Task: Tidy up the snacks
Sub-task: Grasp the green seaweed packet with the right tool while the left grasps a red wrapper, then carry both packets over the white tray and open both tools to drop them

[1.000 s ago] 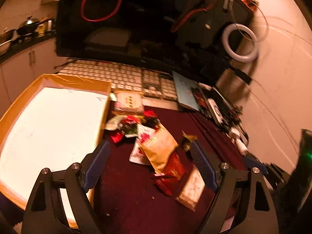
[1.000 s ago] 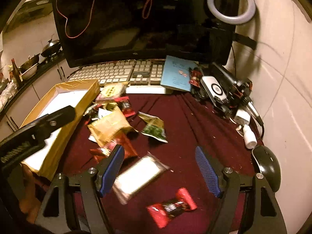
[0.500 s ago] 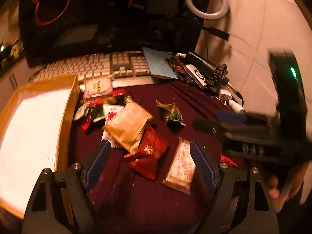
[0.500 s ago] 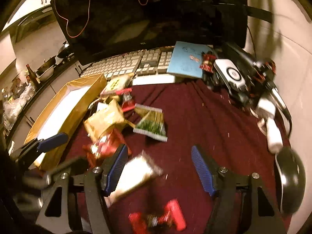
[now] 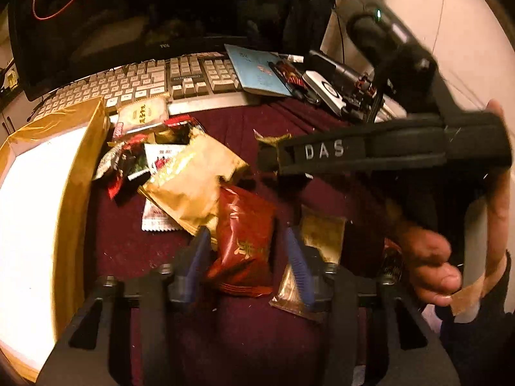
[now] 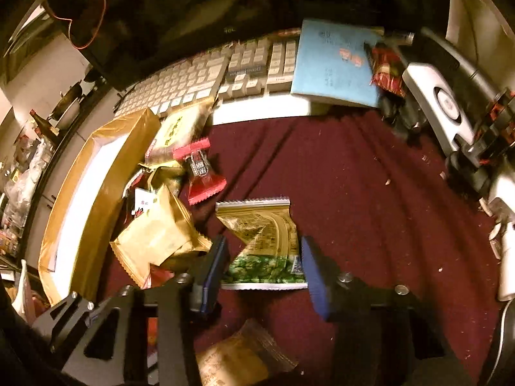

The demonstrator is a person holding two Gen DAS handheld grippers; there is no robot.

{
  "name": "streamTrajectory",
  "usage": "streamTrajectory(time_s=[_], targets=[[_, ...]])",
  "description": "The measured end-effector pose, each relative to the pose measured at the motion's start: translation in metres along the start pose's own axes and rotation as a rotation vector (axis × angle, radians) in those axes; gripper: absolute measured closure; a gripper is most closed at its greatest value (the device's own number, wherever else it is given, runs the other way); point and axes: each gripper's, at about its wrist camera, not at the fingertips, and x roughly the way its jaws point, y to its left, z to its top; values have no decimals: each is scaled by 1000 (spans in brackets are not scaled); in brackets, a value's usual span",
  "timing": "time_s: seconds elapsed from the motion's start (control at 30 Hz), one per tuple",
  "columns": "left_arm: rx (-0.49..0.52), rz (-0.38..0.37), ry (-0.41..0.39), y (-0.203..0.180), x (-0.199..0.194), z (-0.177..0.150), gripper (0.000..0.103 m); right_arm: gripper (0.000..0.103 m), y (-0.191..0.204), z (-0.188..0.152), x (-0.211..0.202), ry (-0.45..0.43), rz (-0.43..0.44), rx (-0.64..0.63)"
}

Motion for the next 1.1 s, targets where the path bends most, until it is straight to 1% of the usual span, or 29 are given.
streamTrajectory(time_s=[0.07, 0.13, 0.17, 0.2, 0.27, 0.3, 0.37, 0.43, 0.47, 0.5, 0.53, 0.57, 0.63, 0.67, 0.73, 0.87, 0.9, 0.97, 1.03, 1.1], targets=[[4, 6, -5, -1, -1, -1, 75, 61, 0, -2, -4, -11, 15, 5], [-8, -10, -11, 0, -5, -2, 75, 64, 0, -6, -15, -53, 34, -6], [-17, -21, -20, 2, -8, -3, 75, 73, 0, -7, -21, -70, 35, -2], [-32, -36, -25, 5, -11, -4, 75, 73, 0, -8, -26, -82, 36, 4], [-66, -68, -41, 11, -20, -5, 75, 73, 0, -9, -36, -125, 65, 14], [-92, -93, -55, 16, -27, -7, 75, 73, 2, -9, -40, -137, 64, 9], [-140, -129, -89, 26, -42, -8, 75, 74, 7, -9, -45, -153, 37, -1], [-193, -142, -134, 38, -61, -9, 75, 74, 15, -9, -53, -163, 86, -16], [-220, -137, -157, 46, -71, -9, 75, 74, 23, -10, -59, -179, 113, -37], [-245, -122, -179, 53, -82, -9, 75, 74, 32, -12, -65, -193, 128, -55], [-267, -88, -198, 61, -92, -9, 75, 74, 45, -15, -72, -208, 149, -88], [-291, -34, -218, 70, -104, -10, 75, 74, 56, -16, -76, -216, 172, -112], [-342, 41, -247, 87, -119, -12, 75, 74, 80, -18, -82, -220, 232, -154], [-369, 99, -259, 97, -127, -16, 75, 74, 94, -19, -81, -215, 262, -175], [-411, 182, -256, 116, -133, -22, 75, 74, 121, -20, -76, -201, 317, -224], [-519, 263, -240, 164, -133, -39, 75, 74, 181, -15, -44, -138, 362, -284], [-540, 271, -237, 173, -130, -42, 75, 74, 193, -15, -36, -125, 366, -295], [-581, 286, -219, 190, -126, -48, 75, 74, 216, -15, -15, -99, 345, -321], [-596, 323, -199, 204, -120, -53, 75, 74, 233, -19, 4, -71, 344, -345], [-602, 330, -184, 210, -114, -57, 75, 74, 245, -22, 18, -53, 328, -358]])
